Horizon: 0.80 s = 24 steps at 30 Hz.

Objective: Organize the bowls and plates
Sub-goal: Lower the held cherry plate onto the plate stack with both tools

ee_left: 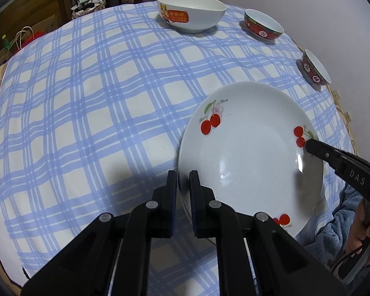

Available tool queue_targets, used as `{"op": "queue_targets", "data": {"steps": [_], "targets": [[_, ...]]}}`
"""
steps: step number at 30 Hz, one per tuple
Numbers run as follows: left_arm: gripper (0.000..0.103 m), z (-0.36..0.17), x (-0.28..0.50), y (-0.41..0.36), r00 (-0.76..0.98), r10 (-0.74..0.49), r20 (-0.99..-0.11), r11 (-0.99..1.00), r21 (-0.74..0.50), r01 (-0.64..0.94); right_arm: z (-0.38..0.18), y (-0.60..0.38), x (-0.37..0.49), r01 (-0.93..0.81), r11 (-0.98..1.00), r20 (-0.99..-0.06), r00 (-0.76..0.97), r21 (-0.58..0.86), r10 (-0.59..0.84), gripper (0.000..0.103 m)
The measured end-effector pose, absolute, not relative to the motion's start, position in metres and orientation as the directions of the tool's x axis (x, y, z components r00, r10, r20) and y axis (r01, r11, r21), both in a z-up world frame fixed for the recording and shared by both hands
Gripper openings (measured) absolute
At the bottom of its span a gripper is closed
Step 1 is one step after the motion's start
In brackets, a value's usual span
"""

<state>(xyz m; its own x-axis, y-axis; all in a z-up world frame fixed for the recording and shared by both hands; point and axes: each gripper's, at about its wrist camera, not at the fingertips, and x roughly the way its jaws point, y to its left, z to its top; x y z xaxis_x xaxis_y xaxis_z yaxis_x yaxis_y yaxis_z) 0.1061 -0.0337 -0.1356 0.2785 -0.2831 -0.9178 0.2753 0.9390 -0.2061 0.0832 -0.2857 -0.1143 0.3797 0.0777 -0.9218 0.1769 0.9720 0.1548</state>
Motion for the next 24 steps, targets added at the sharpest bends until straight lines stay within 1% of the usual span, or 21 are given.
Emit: {"op": "queue_targets", "data": {"steps": [8, 13, 24], "targets": [[0.013, -0.1357, 0.1072, -0.0375, 0.279, -0.266, -0.923, 0.941, -0.186, 0.283, -0.1148, -0.2822, 0.0841, 0.177, 0.976, -0.925, 0.376, 0.128, 0.053, 0.01], [0.014, -0.1367, 0.109, -0.0346, 0.265, -0.279, -0.923, 0.94, -0.206, 0.271, -0.1151, -0.2848, 0.0866, 0.18, 0.974, -0.93, 0.362, 0.135, 0.062, 0.01], [0.014, -0.1358, 0.108, -0.0392, 0.274, -0.257, -0.927, 0.942, -0.176, 0.285, -0.1185, -0.2838, 0.0885, 0.189, 0.975, -0.937, 0.347, 0.112, 0.04, 0.01]]}}
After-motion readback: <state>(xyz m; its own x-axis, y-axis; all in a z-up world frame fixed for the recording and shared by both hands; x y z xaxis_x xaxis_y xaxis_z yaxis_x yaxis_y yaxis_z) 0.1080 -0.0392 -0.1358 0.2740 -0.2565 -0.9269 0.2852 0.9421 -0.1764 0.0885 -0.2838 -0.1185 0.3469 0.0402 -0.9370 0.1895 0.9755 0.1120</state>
